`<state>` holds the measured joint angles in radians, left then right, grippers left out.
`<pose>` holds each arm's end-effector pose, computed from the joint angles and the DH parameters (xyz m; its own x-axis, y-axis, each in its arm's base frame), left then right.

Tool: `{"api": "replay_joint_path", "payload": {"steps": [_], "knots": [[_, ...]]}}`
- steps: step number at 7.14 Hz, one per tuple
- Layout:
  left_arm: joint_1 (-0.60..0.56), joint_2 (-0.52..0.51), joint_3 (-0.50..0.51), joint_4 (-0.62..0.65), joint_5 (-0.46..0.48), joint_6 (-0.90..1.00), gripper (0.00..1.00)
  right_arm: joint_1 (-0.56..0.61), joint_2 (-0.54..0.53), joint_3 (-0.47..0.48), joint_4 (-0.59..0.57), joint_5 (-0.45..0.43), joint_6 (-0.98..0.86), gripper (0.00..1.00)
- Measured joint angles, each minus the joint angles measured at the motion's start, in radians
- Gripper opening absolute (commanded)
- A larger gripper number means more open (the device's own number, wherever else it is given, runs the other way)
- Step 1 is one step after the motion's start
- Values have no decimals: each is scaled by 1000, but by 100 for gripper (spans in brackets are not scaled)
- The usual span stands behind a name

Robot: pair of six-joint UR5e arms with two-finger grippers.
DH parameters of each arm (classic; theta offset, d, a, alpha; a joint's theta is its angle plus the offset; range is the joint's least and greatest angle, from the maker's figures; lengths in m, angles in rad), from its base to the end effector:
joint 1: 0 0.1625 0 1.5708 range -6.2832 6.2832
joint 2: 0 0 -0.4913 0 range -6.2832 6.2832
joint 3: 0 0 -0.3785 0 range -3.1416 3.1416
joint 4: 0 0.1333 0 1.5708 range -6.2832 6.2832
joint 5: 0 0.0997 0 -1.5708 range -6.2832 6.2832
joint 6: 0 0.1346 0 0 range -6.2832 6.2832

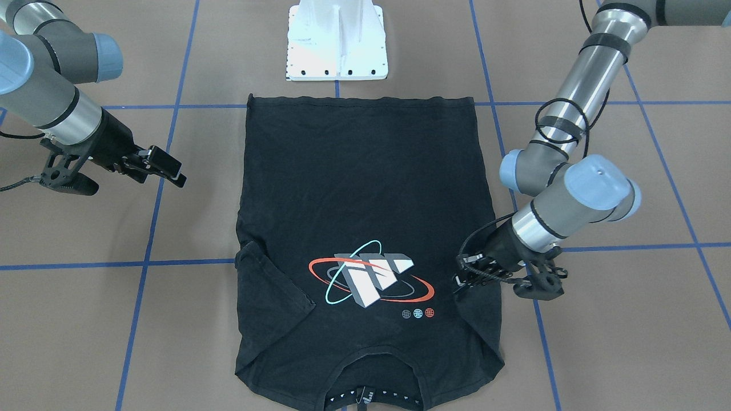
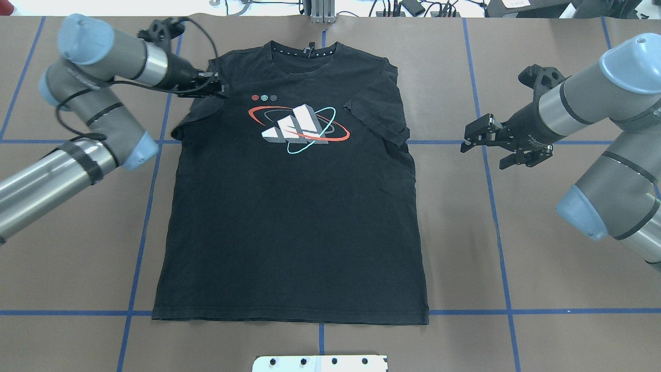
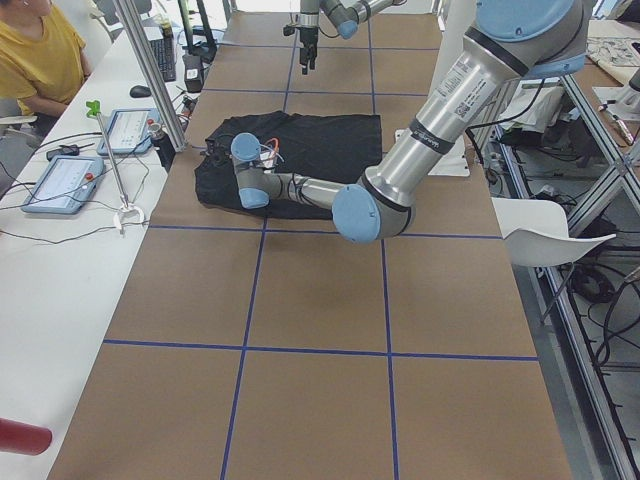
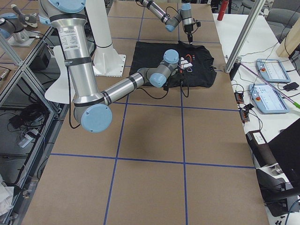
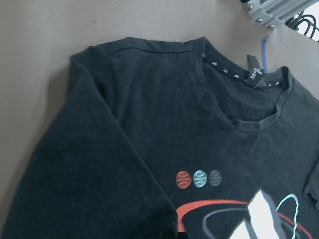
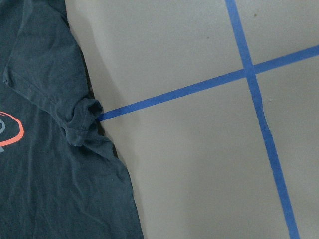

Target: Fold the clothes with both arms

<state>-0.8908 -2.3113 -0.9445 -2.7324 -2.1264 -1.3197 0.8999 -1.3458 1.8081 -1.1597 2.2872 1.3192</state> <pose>0.4834 -0.6969 0.4199 0.2624 0.0113 -0.9649 0.2871 0.9537 0.0892 -0.3318 -0.4902 0.4614 0.4559 0.2723 0.8474 -0.1696 0.9612 -0.2176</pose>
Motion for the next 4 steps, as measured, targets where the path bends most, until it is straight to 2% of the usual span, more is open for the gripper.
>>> {"api": "replay_joint_path", "payload": {"steps": [4], "knots": [[7, -50, 90, -3, 78, 0, 0, 0, -3, -2, 0, -1, 0, 100]]}}
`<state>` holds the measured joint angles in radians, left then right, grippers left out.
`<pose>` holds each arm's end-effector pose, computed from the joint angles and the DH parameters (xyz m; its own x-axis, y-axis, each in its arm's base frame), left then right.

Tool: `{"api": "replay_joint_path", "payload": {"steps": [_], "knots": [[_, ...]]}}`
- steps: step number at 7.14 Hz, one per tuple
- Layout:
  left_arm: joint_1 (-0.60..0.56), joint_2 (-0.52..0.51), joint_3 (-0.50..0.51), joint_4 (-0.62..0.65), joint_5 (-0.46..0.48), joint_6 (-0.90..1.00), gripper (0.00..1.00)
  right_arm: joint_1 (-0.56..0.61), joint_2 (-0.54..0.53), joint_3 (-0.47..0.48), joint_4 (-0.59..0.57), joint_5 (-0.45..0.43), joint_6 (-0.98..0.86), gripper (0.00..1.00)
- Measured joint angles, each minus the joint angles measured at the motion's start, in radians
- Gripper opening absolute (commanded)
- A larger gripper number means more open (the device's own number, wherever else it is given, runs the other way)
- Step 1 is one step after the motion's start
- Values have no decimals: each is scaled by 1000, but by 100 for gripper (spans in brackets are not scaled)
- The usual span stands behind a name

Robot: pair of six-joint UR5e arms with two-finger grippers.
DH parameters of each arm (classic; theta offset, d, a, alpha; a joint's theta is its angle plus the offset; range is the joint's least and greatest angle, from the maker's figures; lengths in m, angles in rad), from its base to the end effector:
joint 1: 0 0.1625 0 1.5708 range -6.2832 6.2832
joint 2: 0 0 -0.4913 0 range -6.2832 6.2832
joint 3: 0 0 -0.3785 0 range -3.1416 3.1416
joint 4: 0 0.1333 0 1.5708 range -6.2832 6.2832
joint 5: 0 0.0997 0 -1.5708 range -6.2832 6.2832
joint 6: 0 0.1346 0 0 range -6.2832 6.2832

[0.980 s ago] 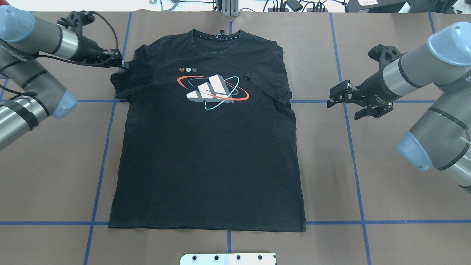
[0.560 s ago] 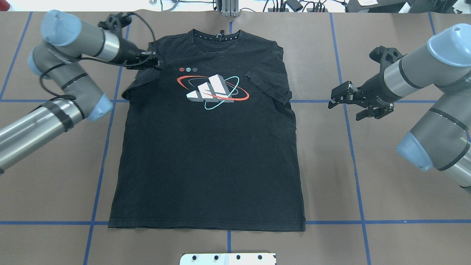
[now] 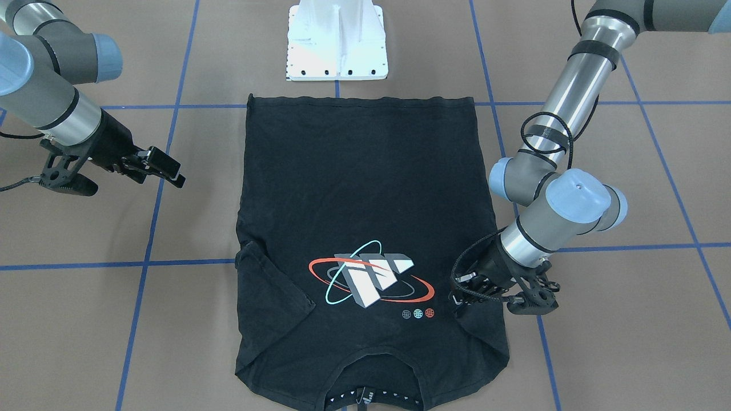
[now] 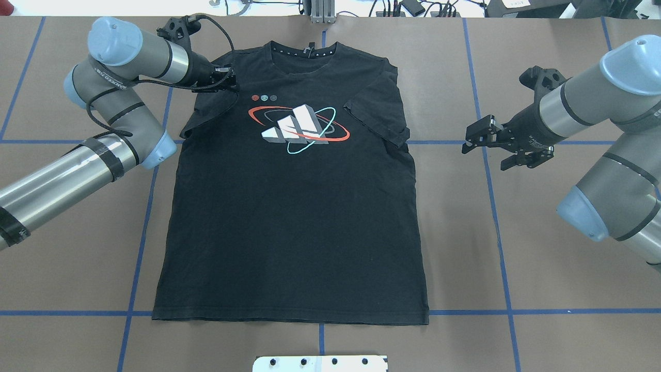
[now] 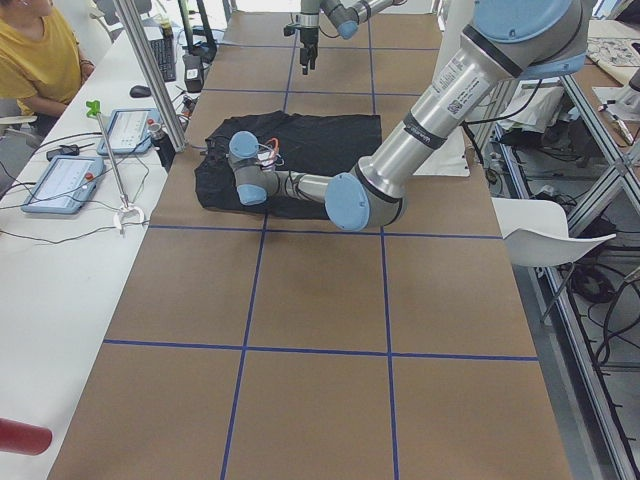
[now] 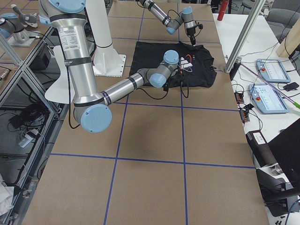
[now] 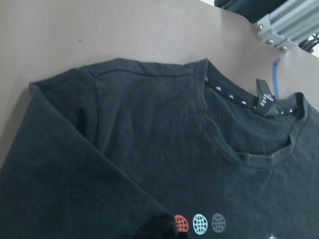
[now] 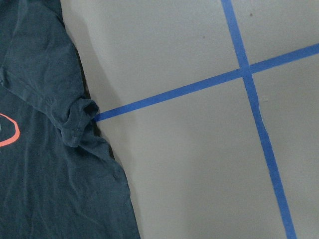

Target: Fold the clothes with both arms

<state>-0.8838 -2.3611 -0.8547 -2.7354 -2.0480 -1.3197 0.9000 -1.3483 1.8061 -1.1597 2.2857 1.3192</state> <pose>0.4978 -0.7196 0.4248 0.3024 -0.0207 -0.9529 0.3471 0.9335 0.0899 -0.3314 -0.4901 0.4639 0.4585 0.2754 0.8449 -0.1716 0.9603 -0.2198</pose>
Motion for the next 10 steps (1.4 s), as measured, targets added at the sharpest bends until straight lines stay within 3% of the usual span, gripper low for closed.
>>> {"api": "replay_joint_path", "payload": {"steps": [3, 4, 5, 6, 8, 10], "knots": [[-3, -59, 66, -2, 28, -10, 0, 0, 0, -2, 0, 0, 0, 100], [-4, -66, 79, -2, 39, -11, 29, -1, 0, -3, 0, 0, 0, 100], [-4, -72, 88, -3, 47, -12, 93, -2, 0, -5, 0, 0, 0, 100], [-4, -74, 90, -3, 51, -12, 99, -2, 2, -7, 0, 0, 0, 100], [-12, -64, 41, 0, 29, -8, 99, -3, 12, 3, -1, -5, 15, 100], [-22, 69, -178, 6, -94, -10, 99, -39, 12, 44, -4, -40, 116, 100]]}}
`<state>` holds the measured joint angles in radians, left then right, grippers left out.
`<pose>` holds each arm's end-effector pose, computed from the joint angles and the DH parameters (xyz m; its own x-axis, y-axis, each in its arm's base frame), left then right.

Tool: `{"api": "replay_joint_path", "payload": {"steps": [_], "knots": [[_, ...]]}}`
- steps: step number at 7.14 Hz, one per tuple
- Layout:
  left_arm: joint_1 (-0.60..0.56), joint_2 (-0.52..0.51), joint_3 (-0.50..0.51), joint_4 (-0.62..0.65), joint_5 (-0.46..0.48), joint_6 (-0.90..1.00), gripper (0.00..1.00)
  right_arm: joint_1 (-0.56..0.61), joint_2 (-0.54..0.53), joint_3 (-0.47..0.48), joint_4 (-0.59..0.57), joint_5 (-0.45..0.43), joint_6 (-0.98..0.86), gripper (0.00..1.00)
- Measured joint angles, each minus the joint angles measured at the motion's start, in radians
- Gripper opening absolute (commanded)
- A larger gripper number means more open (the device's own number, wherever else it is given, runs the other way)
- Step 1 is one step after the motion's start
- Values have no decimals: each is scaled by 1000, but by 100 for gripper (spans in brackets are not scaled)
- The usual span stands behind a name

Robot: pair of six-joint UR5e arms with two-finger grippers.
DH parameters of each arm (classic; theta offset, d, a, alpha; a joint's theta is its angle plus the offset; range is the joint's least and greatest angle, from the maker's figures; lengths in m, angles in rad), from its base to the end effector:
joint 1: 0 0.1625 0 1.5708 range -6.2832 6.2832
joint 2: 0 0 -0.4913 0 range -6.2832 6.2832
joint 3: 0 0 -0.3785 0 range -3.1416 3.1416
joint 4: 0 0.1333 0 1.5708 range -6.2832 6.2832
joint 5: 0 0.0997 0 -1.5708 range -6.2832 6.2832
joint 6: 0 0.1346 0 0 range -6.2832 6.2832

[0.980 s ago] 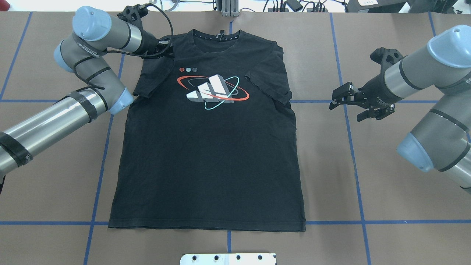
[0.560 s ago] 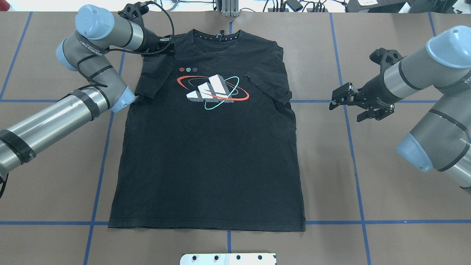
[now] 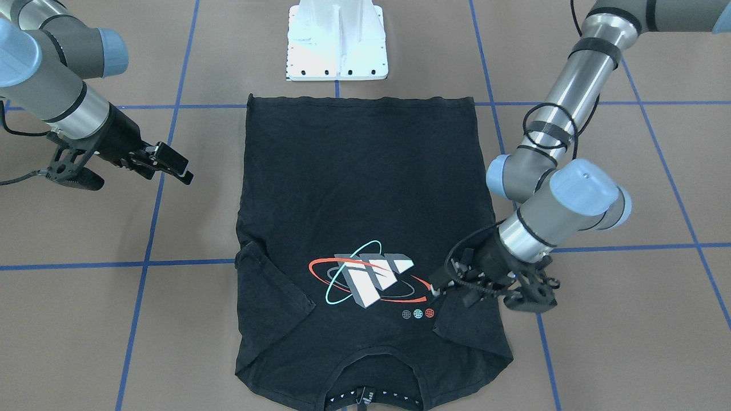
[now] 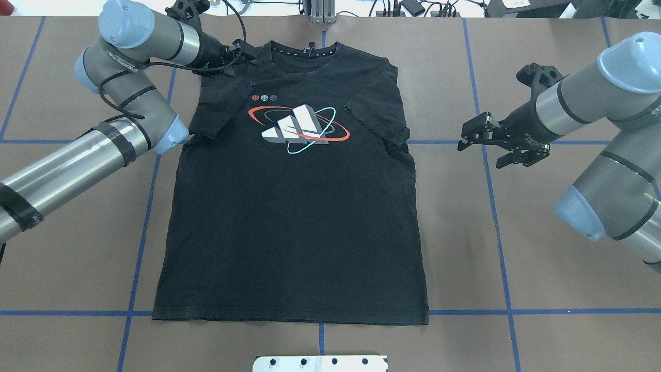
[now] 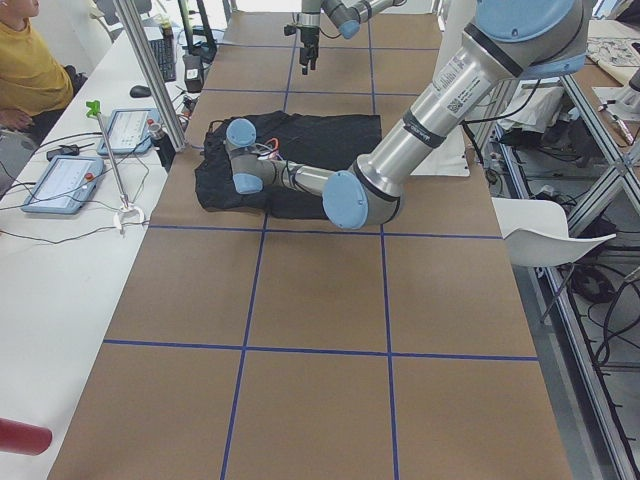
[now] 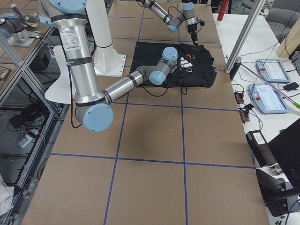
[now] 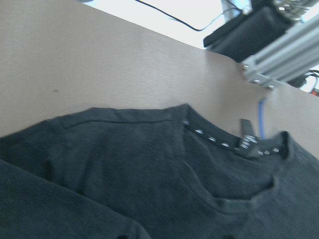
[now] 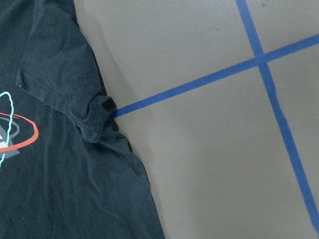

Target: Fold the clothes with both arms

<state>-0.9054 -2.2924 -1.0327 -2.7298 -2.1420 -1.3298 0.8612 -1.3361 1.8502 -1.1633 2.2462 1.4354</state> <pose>0.4645 -0.6900 0.3908 0.2160 0.0500 -0.9751 0.2936 0.9491 0.1137 -0.3457 -0.4779 0.4383 0.4264 0.3348 0.8403 -0.2120 0.9401 -0.2670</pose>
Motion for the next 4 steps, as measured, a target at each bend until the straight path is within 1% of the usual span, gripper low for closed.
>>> {"api": "replay_joint_path", "payload": {"steps": [1, 2, 3, 4], "knots": [[-1, 100, -140, 1, -33, -2, 100, -51, -6, 40, -4, -46, 89, 100], [-1, 191, -263, 1, -45, -12, 100, -124, -17, 88, -10, -98, 214, 100], [-1, 267, -359, 1, -55, -29, 100, -215, -36, 143, -27, -158, 344, 100], [-1, 313, -414, 0, -65, -38, 100, -328, -57, 213, -99, -249, 436, 99]]}}
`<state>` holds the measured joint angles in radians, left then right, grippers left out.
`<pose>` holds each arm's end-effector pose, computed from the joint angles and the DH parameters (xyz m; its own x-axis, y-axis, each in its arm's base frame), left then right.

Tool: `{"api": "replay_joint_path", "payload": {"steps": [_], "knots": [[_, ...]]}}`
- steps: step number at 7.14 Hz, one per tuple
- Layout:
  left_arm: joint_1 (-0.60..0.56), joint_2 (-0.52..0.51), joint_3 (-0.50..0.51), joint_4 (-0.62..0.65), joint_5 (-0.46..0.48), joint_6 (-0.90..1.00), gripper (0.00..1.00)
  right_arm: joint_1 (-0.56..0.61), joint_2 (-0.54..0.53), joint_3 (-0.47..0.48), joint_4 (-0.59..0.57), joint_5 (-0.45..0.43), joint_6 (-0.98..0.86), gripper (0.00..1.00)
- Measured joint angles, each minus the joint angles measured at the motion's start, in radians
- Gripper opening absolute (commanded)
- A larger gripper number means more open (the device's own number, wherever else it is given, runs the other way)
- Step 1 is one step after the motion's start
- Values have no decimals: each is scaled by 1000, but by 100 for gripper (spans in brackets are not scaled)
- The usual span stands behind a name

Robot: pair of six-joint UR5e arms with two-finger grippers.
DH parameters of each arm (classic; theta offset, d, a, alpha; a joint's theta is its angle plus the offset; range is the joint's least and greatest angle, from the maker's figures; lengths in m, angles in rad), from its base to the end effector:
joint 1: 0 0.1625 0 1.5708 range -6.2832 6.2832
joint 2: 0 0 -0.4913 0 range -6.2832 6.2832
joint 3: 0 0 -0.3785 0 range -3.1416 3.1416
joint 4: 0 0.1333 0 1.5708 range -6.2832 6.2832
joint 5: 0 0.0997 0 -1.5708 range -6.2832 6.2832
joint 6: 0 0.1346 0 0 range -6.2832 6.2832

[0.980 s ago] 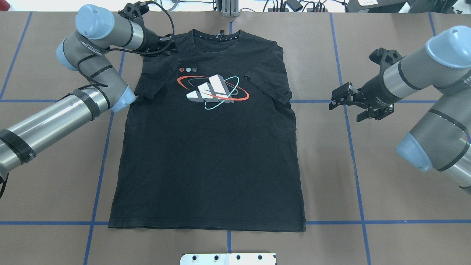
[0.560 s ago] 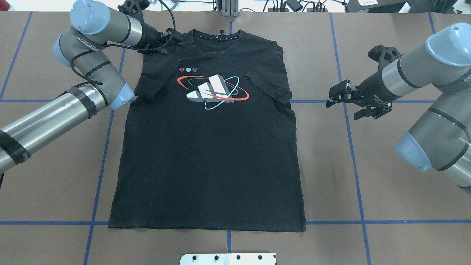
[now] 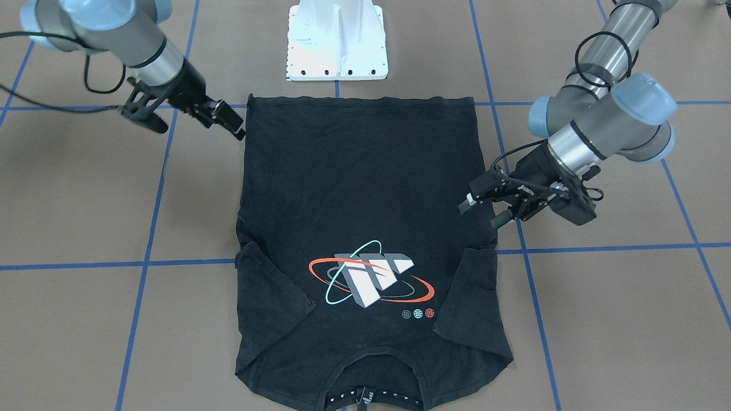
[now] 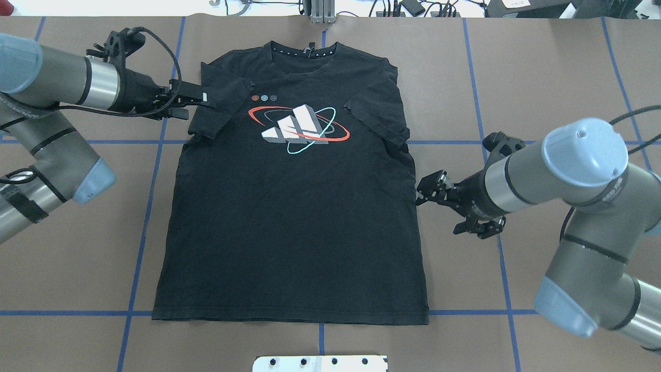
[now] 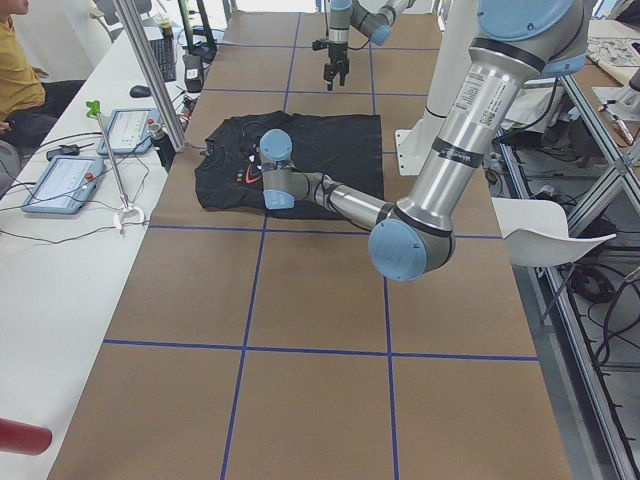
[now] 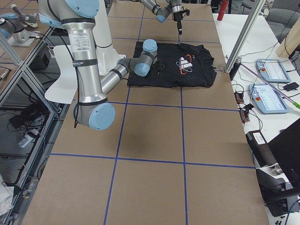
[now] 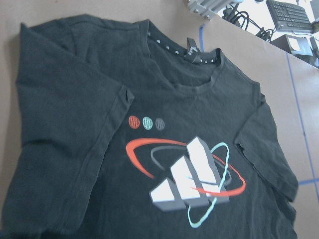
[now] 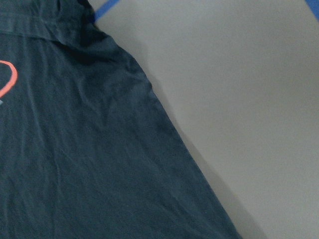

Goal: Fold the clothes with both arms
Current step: 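Lower the right gripper to the hem corner nearest the robot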

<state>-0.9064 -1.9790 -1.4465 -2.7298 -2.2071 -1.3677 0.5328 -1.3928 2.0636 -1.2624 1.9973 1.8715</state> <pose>0.3764 -0.5670 0.4223 0.1315 0.0953 -0.9867 0.2484 0.9604 0.1258 -0.4264 -0.3416 0.3963 0.4095 0.5545 0.7245 -0.3015 0.8317 -0.4662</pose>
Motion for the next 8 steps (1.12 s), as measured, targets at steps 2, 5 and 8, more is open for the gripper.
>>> {"api": "replay_joint_path", "payload": {"steps": [2, 5, 8], "knots": [[3, 25, -27, 0, -6, -6, 100, -212, -7, 101, -182, -201, 117, 98], [5, 26, -28, 1, -3, -8, 100, -437, -5, 78, -244, -465, 254, 93], [5, 27, -29, 1, -2, -9, 100, -453, -4, 22, -249, -510, 258, 70]]}}
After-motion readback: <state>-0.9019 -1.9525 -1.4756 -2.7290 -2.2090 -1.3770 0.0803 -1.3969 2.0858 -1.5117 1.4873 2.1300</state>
